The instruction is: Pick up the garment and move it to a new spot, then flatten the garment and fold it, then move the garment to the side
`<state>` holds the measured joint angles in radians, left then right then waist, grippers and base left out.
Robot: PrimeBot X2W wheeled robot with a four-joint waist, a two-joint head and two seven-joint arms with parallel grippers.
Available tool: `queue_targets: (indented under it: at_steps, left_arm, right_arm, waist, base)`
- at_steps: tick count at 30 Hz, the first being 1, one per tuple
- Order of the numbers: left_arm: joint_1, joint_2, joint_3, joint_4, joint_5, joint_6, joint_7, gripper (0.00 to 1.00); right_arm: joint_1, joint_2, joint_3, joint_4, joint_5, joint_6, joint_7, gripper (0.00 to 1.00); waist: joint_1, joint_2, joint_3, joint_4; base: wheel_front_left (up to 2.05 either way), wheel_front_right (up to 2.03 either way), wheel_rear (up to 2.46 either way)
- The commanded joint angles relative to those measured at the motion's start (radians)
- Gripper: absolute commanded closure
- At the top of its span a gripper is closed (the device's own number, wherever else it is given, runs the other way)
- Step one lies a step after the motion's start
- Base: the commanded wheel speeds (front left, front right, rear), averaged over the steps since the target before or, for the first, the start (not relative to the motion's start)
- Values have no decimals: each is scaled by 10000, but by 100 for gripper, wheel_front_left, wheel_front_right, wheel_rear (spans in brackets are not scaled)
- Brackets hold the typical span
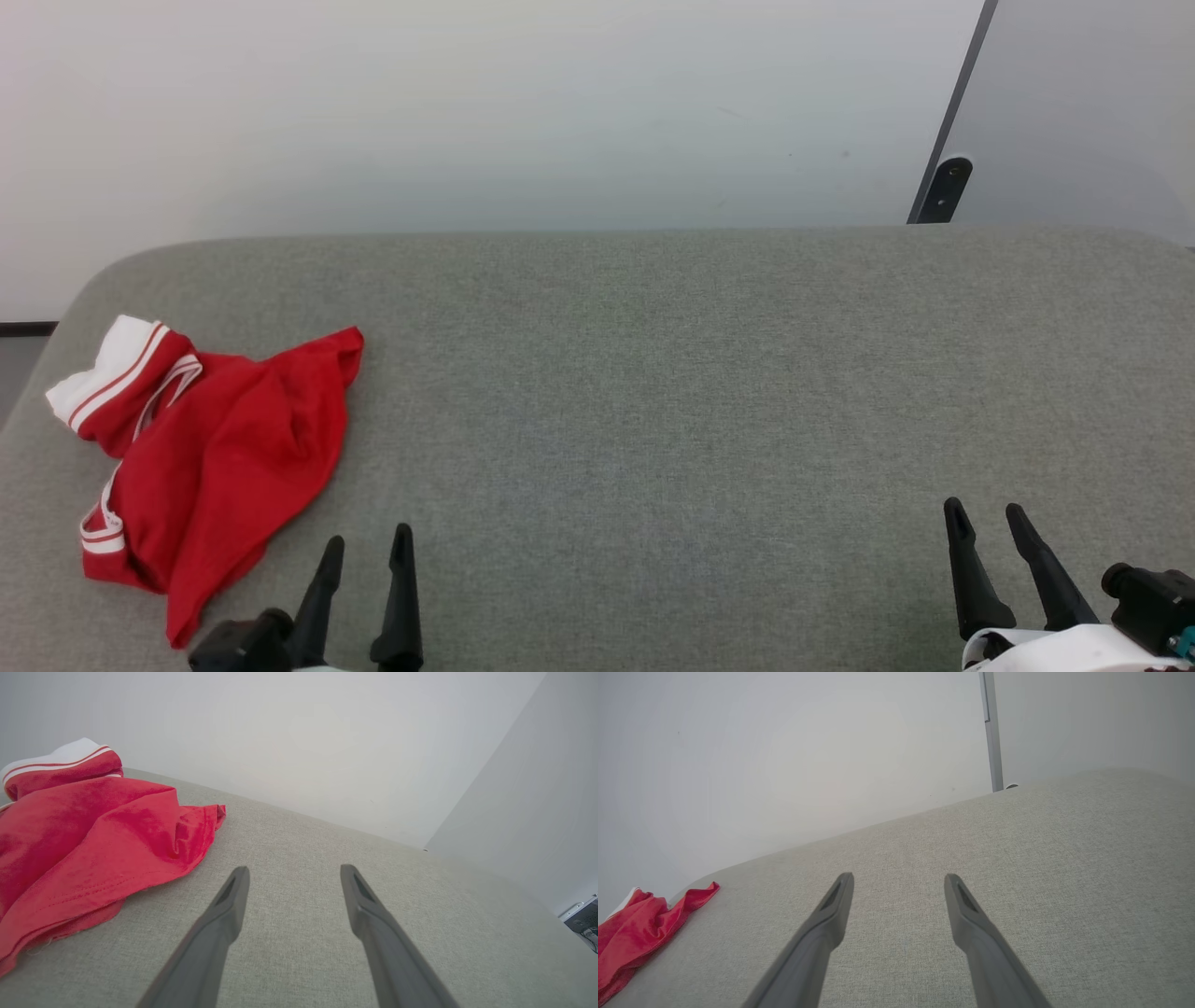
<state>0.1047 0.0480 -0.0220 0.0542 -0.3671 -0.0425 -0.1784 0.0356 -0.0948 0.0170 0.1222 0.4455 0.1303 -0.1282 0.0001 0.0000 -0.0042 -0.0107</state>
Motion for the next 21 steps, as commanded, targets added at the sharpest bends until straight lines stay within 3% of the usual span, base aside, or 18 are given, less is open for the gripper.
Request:
queue_targets:
  at_steps: [1, 21]
  left_arm:
    - [82, 52, -16, -81, 248, 31, -103, 0]
    - [418, 46, -109, -76, 1697, 60, -529, 0]
  right_arm:
    - [63, -13, -41, -118, -234, 6, -93, 0]
    - [428, 275, -469, -257, -1691, 6, -617, 0]
  waist:
    - [0, 0, 2, 5]
    - [-1, 0, -4, 54]
  base:
    - [0, 0, 0]
    - [0, 0, 0]
